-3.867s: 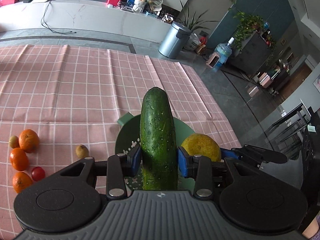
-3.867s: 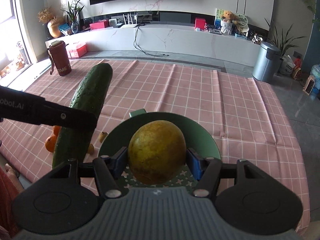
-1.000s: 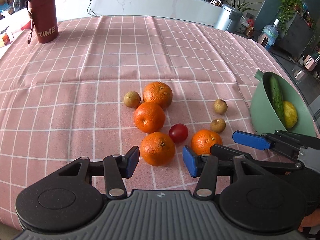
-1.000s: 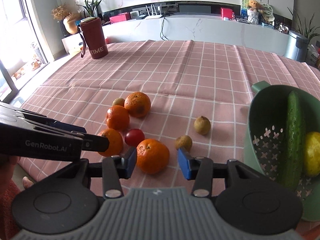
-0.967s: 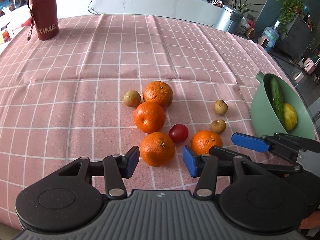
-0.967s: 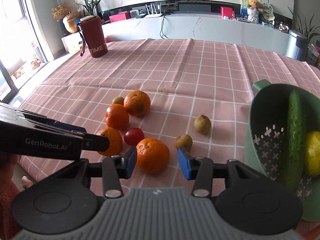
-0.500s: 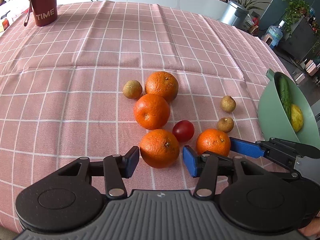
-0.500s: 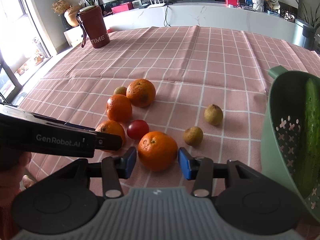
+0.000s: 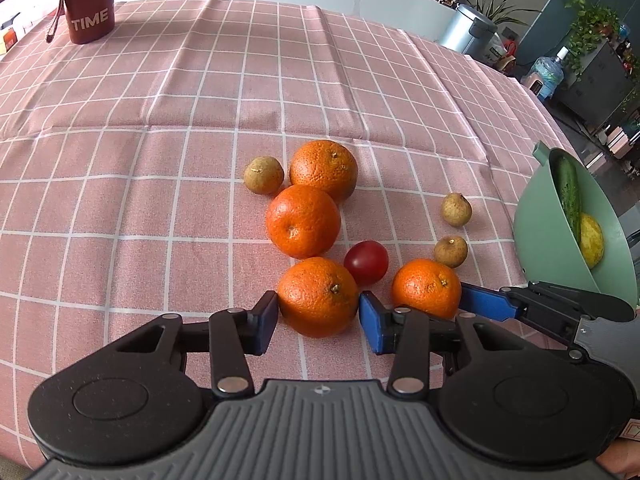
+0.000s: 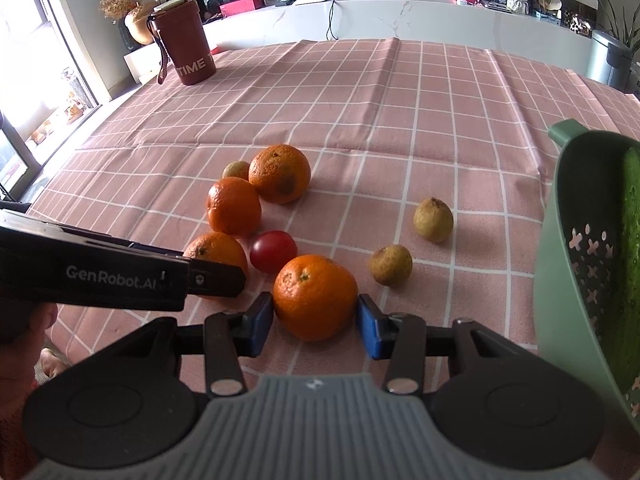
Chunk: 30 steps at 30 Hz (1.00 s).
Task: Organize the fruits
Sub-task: 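Close the left gripper on an orange beside the right gripper, then carry both held oranges over the colander and lower them inside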
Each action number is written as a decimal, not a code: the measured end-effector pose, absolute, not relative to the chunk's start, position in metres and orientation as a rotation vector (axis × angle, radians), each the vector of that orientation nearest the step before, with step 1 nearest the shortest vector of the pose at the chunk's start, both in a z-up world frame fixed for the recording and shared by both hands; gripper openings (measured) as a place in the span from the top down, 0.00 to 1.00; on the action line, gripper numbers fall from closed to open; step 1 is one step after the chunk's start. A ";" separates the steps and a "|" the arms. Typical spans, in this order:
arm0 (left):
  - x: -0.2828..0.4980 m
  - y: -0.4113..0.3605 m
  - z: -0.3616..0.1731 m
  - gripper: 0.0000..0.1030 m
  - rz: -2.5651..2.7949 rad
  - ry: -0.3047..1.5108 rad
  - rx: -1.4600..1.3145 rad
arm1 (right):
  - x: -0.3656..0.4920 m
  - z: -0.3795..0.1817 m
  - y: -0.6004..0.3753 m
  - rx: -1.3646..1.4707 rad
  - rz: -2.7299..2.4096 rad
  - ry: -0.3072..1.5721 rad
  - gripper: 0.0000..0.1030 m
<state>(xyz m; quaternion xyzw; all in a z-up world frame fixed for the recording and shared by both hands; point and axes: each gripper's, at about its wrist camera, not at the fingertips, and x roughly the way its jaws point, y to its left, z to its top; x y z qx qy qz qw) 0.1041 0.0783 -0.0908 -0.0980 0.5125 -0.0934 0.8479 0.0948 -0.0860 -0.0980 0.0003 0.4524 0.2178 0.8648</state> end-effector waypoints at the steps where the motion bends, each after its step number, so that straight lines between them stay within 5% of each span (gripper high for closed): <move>1: 0.103 0.078 -0.090 0.52 -0.193 1.078 -0.203 | 0.095 -0.098 -0.086 0.000 0.456 0.948 0.60; 30: 0.056 -0.021 0.024 0.52 -0.431 0.905 -0.159 | 0.043 0.017 -0.199 -0.064 0.415 0.819 0.61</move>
